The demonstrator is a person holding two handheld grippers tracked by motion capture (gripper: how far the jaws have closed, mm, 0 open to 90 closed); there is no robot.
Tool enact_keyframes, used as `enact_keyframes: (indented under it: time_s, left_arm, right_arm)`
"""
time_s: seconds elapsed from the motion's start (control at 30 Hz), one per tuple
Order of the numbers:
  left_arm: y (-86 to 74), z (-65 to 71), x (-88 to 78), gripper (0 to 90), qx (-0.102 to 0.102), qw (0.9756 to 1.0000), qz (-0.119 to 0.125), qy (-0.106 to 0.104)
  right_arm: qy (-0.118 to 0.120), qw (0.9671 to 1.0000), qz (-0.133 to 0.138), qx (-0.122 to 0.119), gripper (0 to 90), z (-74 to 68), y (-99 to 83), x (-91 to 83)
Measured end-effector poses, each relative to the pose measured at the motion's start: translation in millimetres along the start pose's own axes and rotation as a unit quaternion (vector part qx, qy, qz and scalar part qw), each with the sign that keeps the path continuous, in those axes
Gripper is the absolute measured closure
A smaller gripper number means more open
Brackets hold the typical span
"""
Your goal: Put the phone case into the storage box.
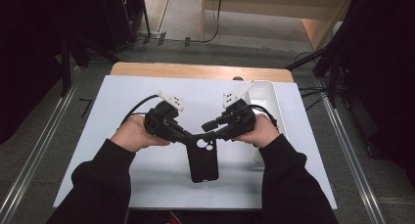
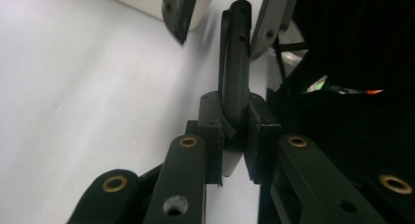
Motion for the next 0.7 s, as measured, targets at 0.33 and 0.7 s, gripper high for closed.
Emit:
enact_keyframes:
  time_s: [0.33, 0.7]
  left_arm:
    - [-0.8, -1.8, -7.6, 79.2, -0.029, 0.9995, 0.005, 0.013]
    - [-0.7, -3.3, -17.7, 79.0, -0.047, 0.9983, 0.014, 0.032]
  right_arm:
    - [-0.041, 0.998, 0.026, 0.041, 46.1, 8.0, 8.7, -18.8]
    - [-0.09, 0.9921, 0.026, 0.083, 33.8, 16.8, 2.6, -17.3]
Point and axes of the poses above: each handheld gripper's, and its own axes: x roughly forward along the jaws, y roughly out of its top, z roughly to its right, the point moved 10 cm from there along x, roughly forward along the jaws, and after that the axes turned 11 degrees about -y, right-handed, at the moved point
